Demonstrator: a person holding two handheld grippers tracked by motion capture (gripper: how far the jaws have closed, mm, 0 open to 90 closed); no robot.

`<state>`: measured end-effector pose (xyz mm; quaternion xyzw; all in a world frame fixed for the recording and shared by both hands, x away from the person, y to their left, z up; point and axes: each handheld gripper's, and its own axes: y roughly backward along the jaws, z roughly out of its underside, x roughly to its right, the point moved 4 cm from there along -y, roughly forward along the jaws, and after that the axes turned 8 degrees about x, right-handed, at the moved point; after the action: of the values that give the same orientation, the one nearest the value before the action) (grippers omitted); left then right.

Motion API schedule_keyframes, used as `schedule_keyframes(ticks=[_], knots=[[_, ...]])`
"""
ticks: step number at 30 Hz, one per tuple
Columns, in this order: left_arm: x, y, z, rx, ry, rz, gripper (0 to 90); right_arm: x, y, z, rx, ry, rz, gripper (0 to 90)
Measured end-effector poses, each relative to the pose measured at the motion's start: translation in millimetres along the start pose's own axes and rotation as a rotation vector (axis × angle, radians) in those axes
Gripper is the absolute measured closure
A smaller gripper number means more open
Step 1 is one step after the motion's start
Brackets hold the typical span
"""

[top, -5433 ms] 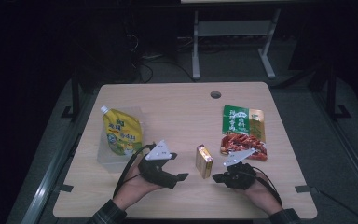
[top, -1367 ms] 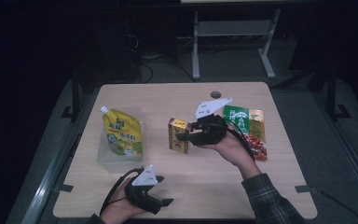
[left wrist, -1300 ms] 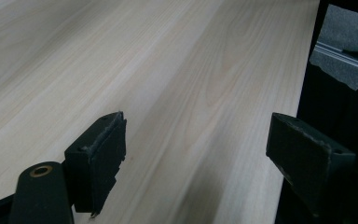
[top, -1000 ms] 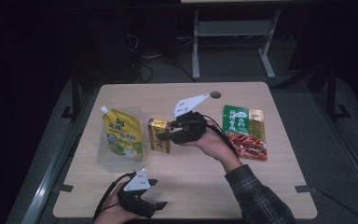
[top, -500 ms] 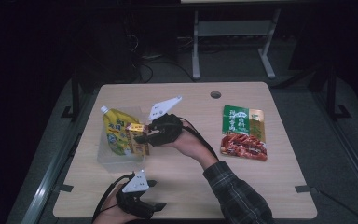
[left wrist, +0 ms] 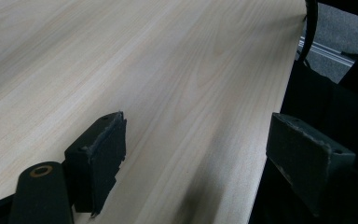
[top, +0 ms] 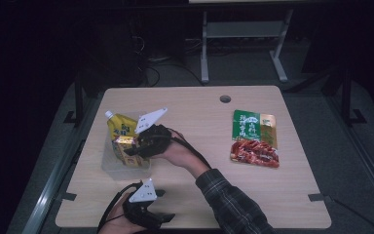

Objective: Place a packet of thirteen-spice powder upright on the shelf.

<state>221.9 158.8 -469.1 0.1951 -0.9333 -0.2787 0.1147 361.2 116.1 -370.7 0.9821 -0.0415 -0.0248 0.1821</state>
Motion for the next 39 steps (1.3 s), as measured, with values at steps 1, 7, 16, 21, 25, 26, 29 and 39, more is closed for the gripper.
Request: schedule_keyframes(ticks=[1,7,16,21,25,26,29,39], knots=[[0.2,-0.1,0.0,0.0,0.001,0.001,19.3,-0.1,-2.9,0.2,0.001,0.005,-0.006,67.5],[0.8,-0.6,0.0,-0.002,-0.004,0.003,19.4,-4.7,-19.1,4.9,-0.026,0.005,-0.024,67.4],[-0.4,0.0,0.6,-0.002,-0.007,0.005,19.4,-6.0,-39.7,18.5,-0.078,0.016,-0.039,67.1],[-0.6,0.2,1.1,-0.004,-0.002,0.004,19.4,-5.4,-46.1,25.6,-0.098,0.002,-0.035,66.8],[0.0,0.2,1.3,-0.007,0.008,0.002,19.4,-5.7,-48.3,30.7,-0.116,-0.001,-0.04,65.3],[0.1,0.1,1.4,-0.008,0.009,0.002,19.4,-6.2,-49.0,32.0,-0.118,-0.008,-0.044,64.6],[0.2,-0.1,1.5,-0.01,0.012,0.002,19.4,-5.5,-49.0,33.5,-0.12,-0.007,-0.034,64.1],[-0.8,0.0,1.3,-0.01,0.002,0.003,19.4,-6.8,-53.9,26.4,-0.064,-0.018,-0.027,63.6]])
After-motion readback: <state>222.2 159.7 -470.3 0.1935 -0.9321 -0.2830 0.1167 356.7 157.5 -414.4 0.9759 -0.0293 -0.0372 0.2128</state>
